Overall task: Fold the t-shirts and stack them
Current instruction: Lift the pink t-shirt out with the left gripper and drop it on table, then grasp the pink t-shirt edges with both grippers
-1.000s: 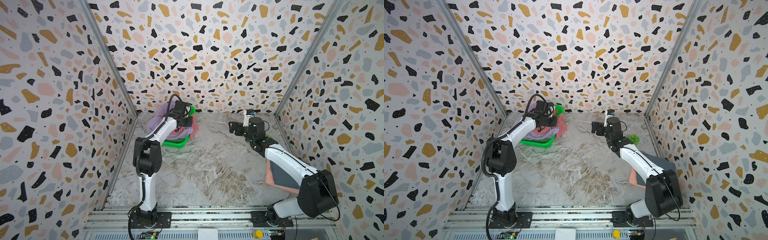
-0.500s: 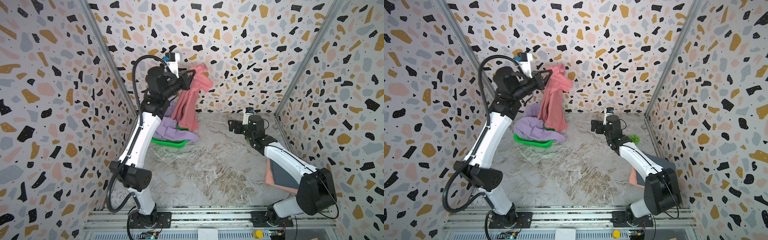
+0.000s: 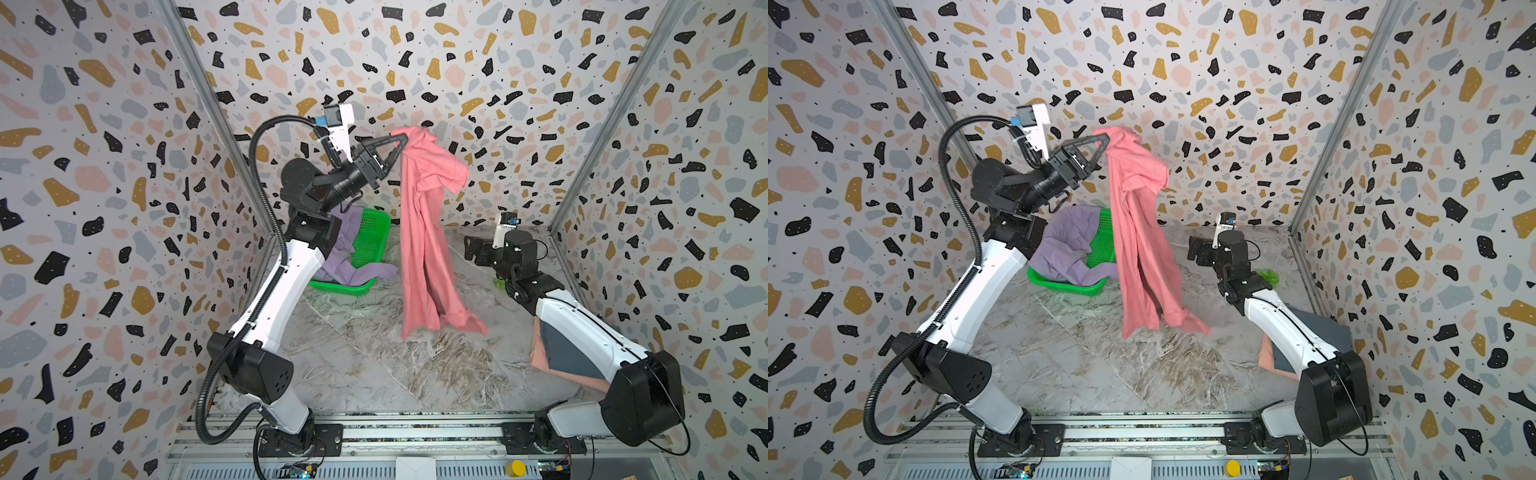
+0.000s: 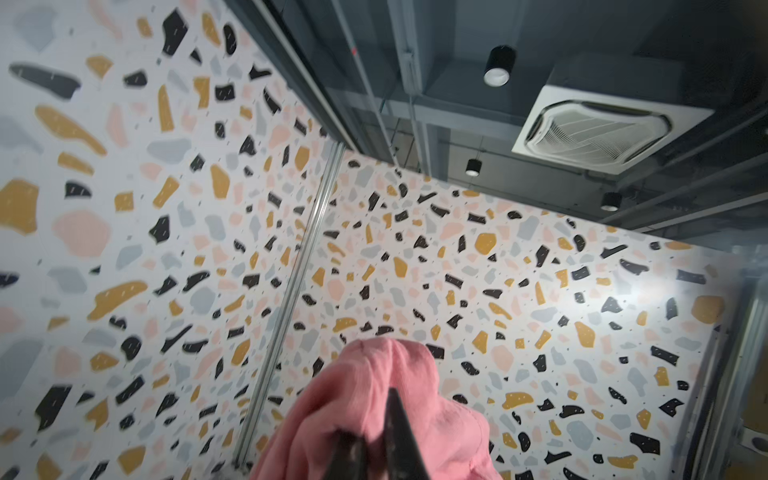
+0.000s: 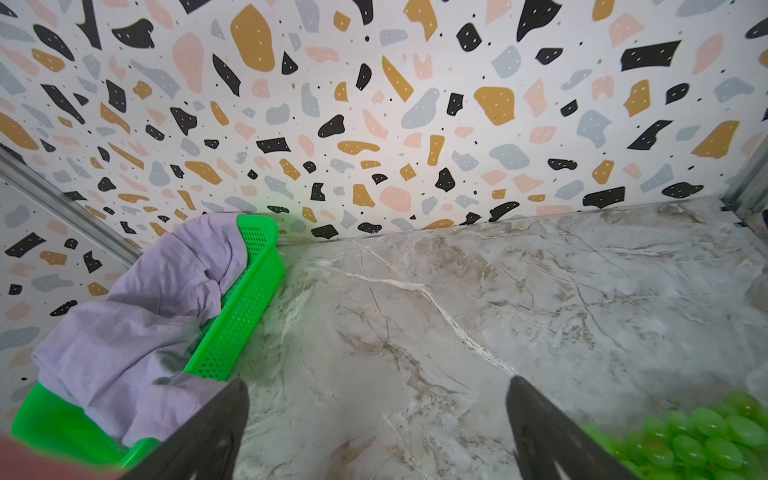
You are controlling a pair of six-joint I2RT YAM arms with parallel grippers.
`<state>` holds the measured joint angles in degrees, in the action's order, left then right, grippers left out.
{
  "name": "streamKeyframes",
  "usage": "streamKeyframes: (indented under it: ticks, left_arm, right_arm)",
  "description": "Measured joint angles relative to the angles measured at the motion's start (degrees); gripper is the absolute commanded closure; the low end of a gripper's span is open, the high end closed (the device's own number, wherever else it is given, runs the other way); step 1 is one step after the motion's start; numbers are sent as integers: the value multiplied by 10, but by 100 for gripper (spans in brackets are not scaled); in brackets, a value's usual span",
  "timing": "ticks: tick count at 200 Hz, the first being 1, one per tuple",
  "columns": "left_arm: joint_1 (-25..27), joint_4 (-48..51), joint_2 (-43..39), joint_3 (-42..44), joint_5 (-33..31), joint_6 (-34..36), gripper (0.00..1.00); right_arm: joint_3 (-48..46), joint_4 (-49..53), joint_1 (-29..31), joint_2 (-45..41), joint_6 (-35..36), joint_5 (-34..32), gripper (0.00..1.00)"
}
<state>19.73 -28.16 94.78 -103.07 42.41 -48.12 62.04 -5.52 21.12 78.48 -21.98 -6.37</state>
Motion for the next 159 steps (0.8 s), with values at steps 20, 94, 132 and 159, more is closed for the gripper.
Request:
streamKeyframes:
  ticks: [20,94,132,159]
  left_arm:
    - [2,99,16,54,-21,34,49]
    - [2,335,154,104,-159,115,48]
    - [2,427,176,1,-212,179,42]
    - [4,432,204,-19,-213,180,43]
  right_arm:
    - [-5,2,-5,-6,1,-1,3]
    - [-63,37,12,-6,43,119,0]
    - [-71,58,55,9,65,174,0]
    - [-64,60,87,51,80,192,1]
